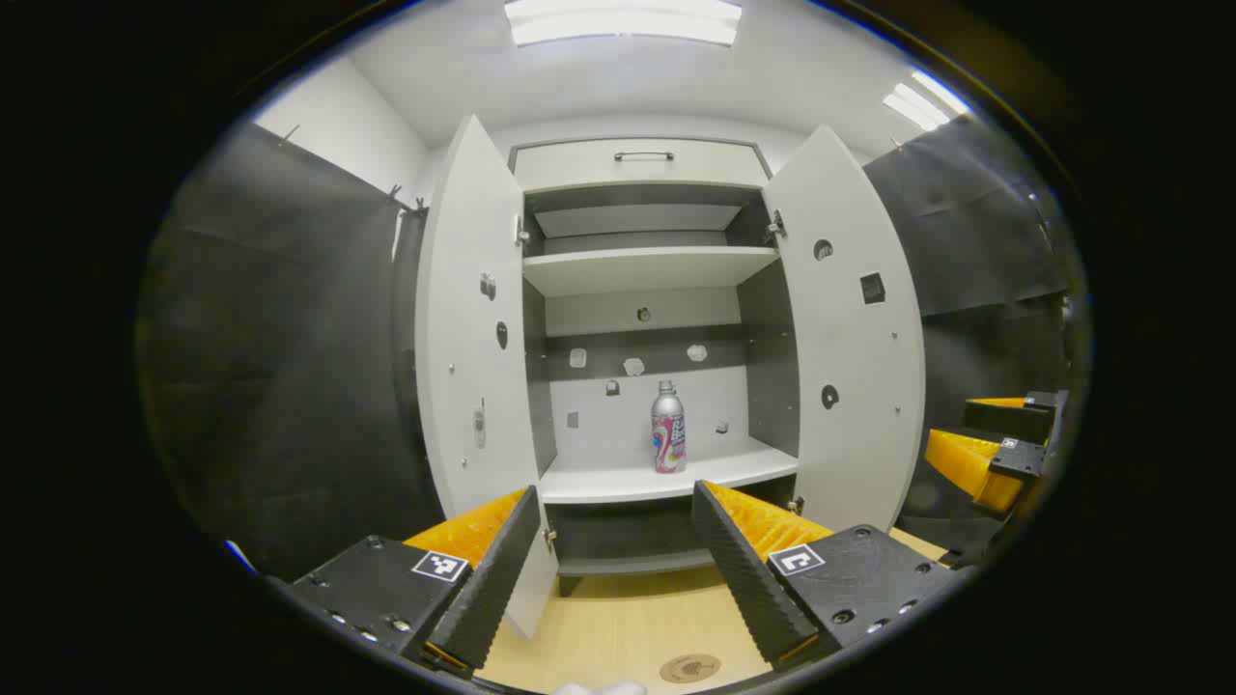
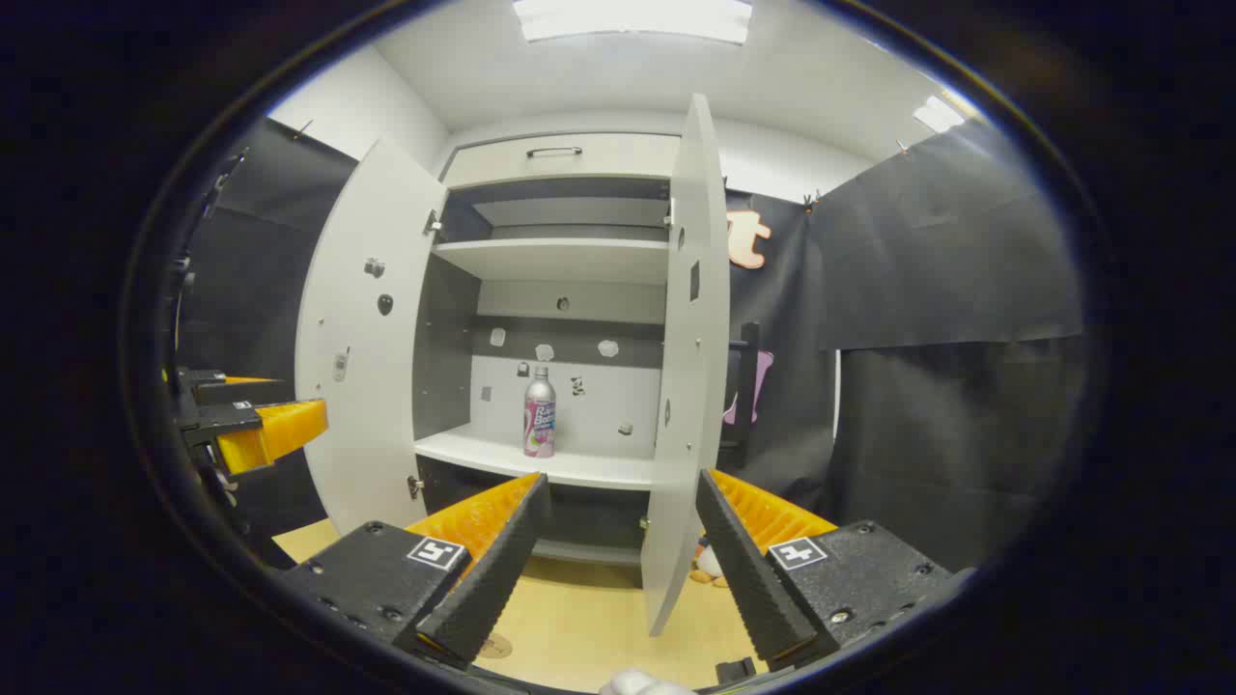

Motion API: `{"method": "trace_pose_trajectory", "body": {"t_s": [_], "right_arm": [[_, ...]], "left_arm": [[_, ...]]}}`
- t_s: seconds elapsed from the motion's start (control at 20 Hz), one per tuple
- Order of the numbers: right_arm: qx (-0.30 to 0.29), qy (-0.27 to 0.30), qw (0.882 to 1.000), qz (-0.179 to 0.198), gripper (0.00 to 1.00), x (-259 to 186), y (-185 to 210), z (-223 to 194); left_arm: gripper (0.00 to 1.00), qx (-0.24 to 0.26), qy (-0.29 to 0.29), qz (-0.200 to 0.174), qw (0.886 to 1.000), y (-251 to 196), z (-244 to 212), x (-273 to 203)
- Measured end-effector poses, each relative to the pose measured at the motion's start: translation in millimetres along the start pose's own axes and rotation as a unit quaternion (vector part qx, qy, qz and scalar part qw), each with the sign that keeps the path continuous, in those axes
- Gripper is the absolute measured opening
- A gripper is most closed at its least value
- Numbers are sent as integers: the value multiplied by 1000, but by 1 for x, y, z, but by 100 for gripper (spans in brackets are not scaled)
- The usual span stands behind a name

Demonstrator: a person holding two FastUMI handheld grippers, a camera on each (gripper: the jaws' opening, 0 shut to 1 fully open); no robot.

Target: Grasp the bottle in the cabinet with the left hand and place it on the coaster, then close the right door with the right hand and the left door with the left hand.

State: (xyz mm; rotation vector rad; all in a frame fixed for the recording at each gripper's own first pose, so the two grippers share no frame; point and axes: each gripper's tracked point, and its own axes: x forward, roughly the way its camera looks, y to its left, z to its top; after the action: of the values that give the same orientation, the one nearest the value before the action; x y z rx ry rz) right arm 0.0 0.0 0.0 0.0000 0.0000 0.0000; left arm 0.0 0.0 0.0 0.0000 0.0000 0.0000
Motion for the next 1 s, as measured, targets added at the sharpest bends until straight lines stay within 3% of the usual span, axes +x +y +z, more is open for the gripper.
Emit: {"method": "trace_pose_trajectory", "body": {"t_s": [0.65, 1.0], "right_arm": [[18, 14, 1000, 3, 99, 13, 10, 0], [35, 31, 999, -5, 99, 32, 4, 3]], "left_arm": [[97, 3, 9, 21, 1000, 20, -6, -1], [97, -6, 20, 30, 999, 26, -19, 27]]}}
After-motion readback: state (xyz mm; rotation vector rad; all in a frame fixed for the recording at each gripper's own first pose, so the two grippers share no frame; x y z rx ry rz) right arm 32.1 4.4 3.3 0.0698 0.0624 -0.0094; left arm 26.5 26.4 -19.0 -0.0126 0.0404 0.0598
